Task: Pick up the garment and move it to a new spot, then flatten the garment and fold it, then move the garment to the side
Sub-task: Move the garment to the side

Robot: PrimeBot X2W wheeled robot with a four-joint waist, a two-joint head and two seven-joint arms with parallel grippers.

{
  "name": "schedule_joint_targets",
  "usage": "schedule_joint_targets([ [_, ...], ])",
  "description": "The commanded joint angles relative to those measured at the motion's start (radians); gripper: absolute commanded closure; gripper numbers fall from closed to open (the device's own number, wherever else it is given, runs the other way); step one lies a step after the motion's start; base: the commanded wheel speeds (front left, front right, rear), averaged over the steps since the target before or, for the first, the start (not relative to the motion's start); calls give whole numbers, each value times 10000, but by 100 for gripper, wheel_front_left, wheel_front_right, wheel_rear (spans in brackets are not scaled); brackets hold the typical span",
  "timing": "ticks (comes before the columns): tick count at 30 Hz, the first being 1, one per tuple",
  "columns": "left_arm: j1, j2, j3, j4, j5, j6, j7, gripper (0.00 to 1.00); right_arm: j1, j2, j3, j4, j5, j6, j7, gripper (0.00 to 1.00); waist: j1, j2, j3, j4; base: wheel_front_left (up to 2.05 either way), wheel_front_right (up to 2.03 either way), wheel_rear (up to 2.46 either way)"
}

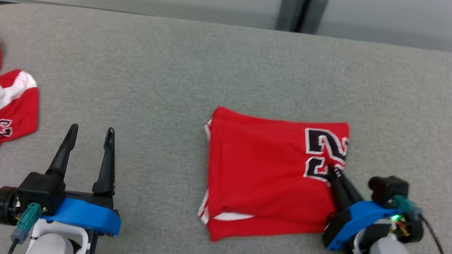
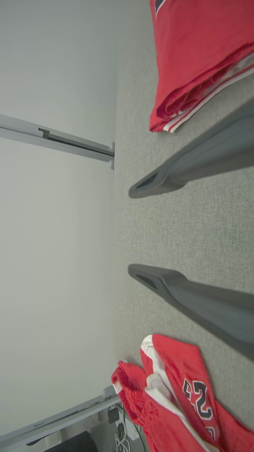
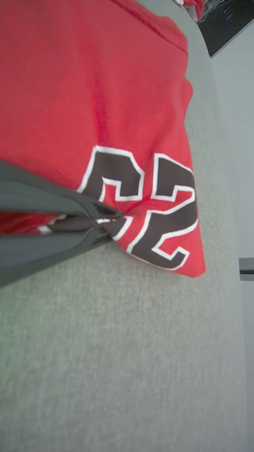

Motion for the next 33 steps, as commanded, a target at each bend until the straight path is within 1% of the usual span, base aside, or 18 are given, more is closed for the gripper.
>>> schedule_joint_targets([
  [1,-207,-44,46,-95,99,-41,-43,0,-243,-297,-228,2,-112,-3,-142,100,-1,0,145,-165,0,0,0],
  [10,-819,-3,254,-671,354,-94,-43,0,-629,-1300,-1167,-566,-427,-3,-353,100,-1,0,1038,-1223,0,0,0],
  [11,-819,-3,254,-671,354,-94,-43,0,-629,-1300,-1167,-566,-427,-3,-353,100,-1,0,1038,-1223,0,0,0],
  [12,-873,12,314,-789,394,-50,-43,0,-642,-1356,-1227,-674,-436,-3,-369,100,-1,0,1176,-1381,0,0,0],
  [16,-1182,119,386,-1111,532,-46,-42,0,-442,-1671,-1696,-1071,-433,-3,-427,100,-1,0,1670,-1775,0,0,0],
  [20,-1516,230,406,-1337,661,-50,-40,0,-270,-1837,-2118,-1614,-436,-3,-468,100,-1,0,2173,-2059,0,0,0],
  [27,-1848,364,374,-1399,729,-92,-42,0,-813,-2054,-2295,-2339,-646,-1,-402,100,-1,0,2441,-2174,0,0,0],
  [33,-1921,417,371,-1560,758,-52,-42,0,-1780,-2533,-2079,-2868,-966,-3,89,100,-1,0,2586,-1992,0,0,0],
])
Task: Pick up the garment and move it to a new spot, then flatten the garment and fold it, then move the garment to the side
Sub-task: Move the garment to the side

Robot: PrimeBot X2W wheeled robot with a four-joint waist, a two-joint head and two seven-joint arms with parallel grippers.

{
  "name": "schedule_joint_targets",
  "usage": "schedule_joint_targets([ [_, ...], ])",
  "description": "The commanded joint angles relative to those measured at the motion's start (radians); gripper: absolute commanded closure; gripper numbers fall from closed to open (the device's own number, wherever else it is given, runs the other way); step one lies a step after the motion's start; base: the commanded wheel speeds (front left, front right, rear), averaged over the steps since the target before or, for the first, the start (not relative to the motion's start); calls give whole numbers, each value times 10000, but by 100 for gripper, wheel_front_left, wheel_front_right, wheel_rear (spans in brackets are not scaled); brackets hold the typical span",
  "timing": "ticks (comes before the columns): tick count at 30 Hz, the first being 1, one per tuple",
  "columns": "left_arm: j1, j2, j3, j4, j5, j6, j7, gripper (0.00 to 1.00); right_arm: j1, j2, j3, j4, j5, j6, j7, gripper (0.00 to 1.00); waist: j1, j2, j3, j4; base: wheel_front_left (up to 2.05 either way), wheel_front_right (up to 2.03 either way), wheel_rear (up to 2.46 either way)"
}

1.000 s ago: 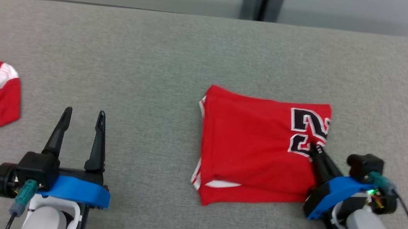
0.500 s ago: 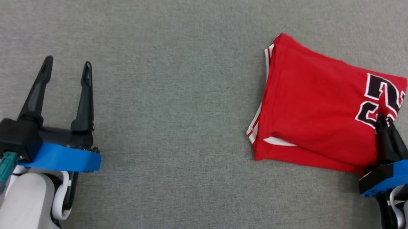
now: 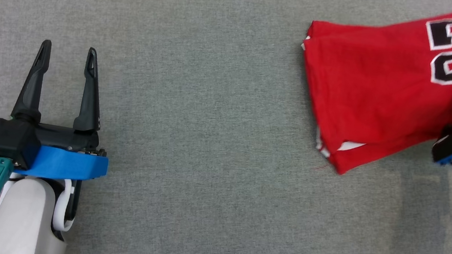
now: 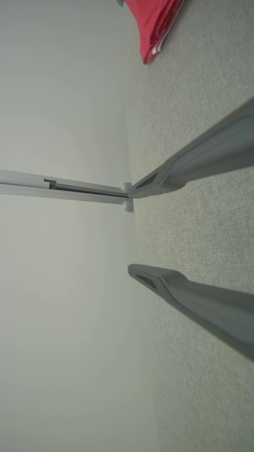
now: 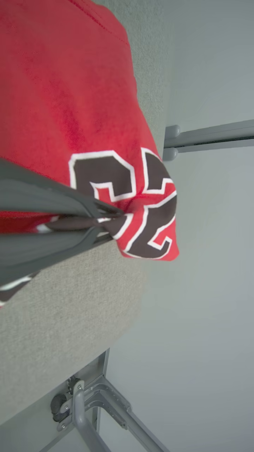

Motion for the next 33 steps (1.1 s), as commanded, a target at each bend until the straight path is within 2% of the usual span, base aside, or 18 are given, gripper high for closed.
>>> schedule_joint_targets([
  [1,-206,71,44,-47,36,35,-40,0,-357,-200,2,-104,-114,-1,111,100,-1,0,99,86,0,0,0],
  [9,-446,60,-68,-241,22,55,-40,0,-1833,-1422,-331,197,-284,-1,851,100,-1,0,713,598,0,0,0],
  [17,-681,-62,-195,-348,-29,84,-40,0,-3118,-2738,-883,1885,-515,-1,1097,100,-1,0,1151,1118,0,0,0],
  [25,-877,-116,-292,-378,10,83,-40,0,-4347,-3411,-1105,3578,-921,-1,1059,100,-1,0,1442,1344,0,0,0],
  [32,-999,-105,-288,-370,3,121,-40,0,-5166,-3468,-1259,4671,-1320,-1,862,100,-1,0,1614,1337,0,0,0],
  [33,-1010,-106,-285,-364,-2,127,-40,0,-5250,-3430,-1273,4791,-1381,-1,803,88,-1,0,1626,1331,0,0,0],
])
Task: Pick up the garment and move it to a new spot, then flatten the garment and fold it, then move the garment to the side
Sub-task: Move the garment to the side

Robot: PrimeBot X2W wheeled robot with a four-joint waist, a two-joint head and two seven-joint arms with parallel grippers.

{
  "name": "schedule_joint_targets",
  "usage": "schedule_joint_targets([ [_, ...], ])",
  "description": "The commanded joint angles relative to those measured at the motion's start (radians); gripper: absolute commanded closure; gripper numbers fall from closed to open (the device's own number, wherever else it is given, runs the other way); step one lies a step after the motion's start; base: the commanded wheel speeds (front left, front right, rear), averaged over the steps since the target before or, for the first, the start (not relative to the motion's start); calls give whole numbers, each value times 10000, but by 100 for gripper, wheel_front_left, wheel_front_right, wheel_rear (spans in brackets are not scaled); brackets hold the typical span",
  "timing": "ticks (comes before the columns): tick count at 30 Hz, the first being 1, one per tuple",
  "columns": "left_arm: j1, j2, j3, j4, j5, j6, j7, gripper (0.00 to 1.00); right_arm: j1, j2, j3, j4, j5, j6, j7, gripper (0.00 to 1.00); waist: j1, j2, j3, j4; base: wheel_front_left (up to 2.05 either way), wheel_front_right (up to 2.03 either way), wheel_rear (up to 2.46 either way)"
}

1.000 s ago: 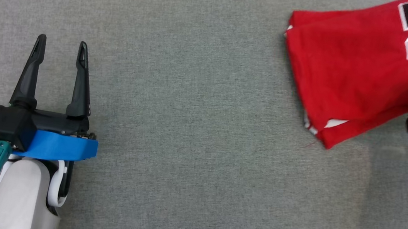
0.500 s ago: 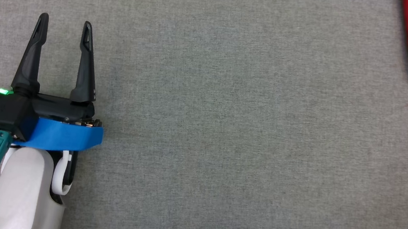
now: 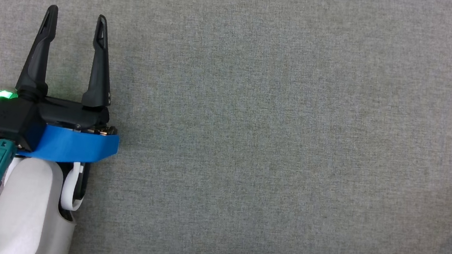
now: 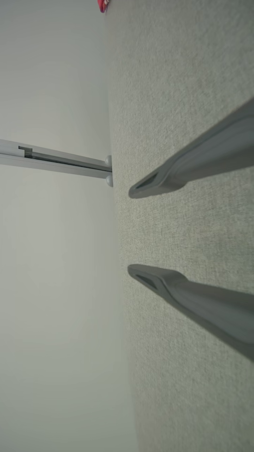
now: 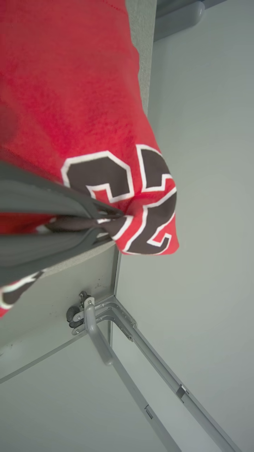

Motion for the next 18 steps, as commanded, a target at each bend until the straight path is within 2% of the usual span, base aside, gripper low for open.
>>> schedule_joint_targets([
  [1,-199,2,35,-3,8,44,-42,0,-288,19,-61,199,-133,-1,-81,29,-1,0,14,-8,0,0,0],
  [2,-217,1,30,14,8,44,-42,0,-337,49,-69,299,-187,-1,-117,0,-1,0,14,-11,0,0,0],
  [11,-16,5,106,203,-71,63,-40,0,-510,327,-80,810,-645,-1,-827,0,-1,0,-469,-80,0,0,0],
  [18,503,-36,278,376,-176,79,-40,0,-112,971,309,240,-622,-1,-1419,0,-1,0,-1379,-154,0,0,0],
])
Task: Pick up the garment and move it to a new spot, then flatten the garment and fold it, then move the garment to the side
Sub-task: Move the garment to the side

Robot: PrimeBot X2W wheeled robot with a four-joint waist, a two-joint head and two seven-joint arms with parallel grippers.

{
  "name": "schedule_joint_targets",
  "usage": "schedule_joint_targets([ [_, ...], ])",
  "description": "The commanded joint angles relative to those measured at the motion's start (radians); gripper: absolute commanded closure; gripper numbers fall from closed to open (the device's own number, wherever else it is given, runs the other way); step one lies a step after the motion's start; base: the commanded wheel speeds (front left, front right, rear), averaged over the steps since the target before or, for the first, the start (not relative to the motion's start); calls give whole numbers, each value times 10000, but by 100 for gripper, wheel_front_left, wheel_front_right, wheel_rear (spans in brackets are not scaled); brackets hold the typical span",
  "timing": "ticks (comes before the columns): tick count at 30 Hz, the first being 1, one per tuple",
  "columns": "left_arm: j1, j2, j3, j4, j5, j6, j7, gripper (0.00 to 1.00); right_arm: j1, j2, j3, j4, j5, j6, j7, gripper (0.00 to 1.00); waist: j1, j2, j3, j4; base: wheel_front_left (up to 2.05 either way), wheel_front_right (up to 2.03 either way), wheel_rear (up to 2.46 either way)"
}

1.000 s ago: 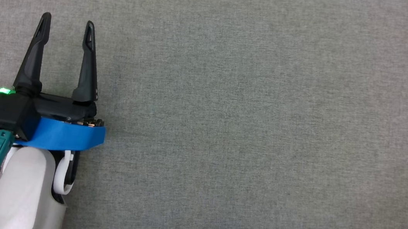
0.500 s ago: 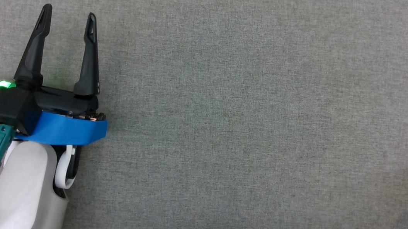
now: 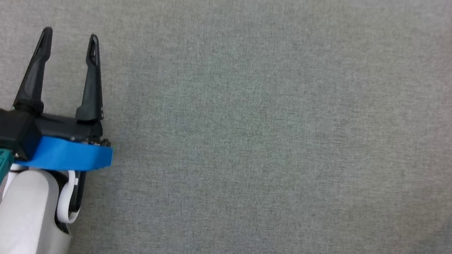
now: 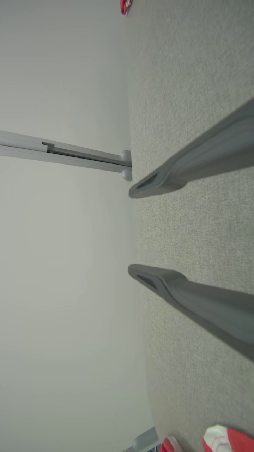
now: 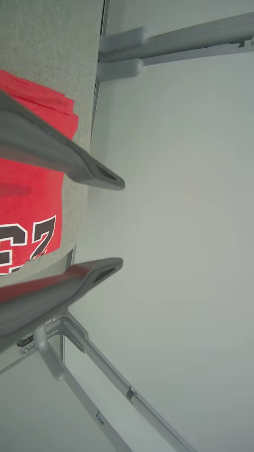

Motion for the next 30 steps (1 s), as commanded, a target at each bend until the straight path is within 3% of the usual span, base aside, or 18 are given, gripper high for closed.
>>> schedule_joint_targets([
  [1,226,-15,80,74,-58,23,-40,0,321,274,182,-291,59,-1,-136,0,0,0,-414,-147,0,0,0],
  [16,1709,-163,566,490,-308,-27,-42,0,3369,2182,2007,-3734,1377,1,-251,0,0,0,-2579,-286,0,0,0],
  [30,2548,-274,655,846,-379,-113,-40,0,6105,3469,2619,-5230,1901,1,-252,0,0,0,-3930,-158,0,0,0],
])
